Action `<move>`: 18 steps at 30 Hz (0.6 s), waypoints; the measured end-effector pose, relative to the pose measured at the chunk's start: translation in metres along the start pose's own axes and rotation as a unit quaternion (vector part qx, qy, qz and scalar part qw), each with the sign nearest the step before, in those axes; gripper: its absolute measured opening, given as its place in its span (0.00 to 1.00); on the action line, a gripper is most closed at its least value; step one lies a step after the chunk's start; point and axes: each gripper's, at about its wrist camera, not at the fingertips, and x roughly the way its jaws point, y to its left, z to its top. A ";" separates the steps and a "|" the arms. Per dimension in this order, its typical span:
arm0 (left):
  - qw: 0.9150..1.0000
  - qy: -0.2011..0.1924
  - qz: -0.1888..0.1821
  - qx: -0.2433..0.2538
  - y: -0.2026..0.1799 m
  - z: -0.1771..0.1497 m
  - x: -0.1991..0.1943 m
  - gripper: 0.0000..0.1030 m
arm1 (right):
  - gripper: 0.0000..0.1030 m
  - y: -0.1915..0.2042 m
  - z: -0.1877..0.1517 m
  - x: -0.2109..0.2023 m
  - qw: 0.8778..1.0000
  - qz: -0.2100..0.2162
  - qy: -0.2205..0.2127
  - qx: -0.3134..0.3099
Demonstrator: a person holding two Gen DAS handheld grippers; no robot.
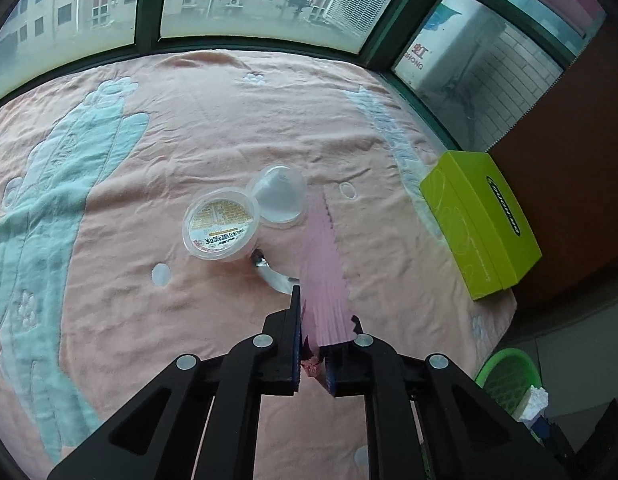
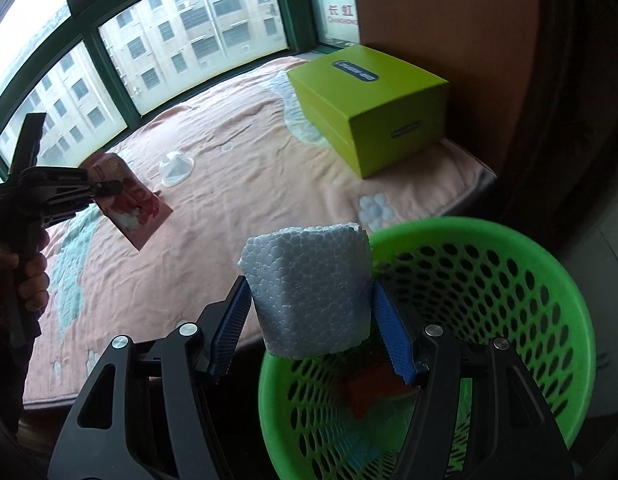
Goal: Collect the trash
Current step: 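Lower the foam block into the green basket with the right tool while the left tool carries the wrapper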
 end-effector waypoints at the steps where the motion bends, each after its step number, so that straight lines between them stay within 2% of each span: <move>1: 1.000 0.001 -0.004 0.001 -0.001 -0.002 -0.003 0.08 | 0.60 -0.003 -0.003 -0.003 1.000 -0.001 -0.002 0.005; 4: 1.000 0.006 -0.023 0.006 -0.007 -0.006 -0.011 0.08 | 0.60 -0.009 -0.012 -0.015 1.000 -0.005 -0.012 0.021; 10: 0.996 0.000 -0.070 0.048 -0.044 -0.017 -0.037 0.08 | 0.60 -0.029 -0.029 -0.036 0.998 -0.023 -0.023 0.048; 18: 0.982 0.019 -0.145 0.116 -0.117 -0.042 -0.051 0.08 | 0.61 -0.050 -0.049 -0.053 0.996 -0.053 -0.023 0.070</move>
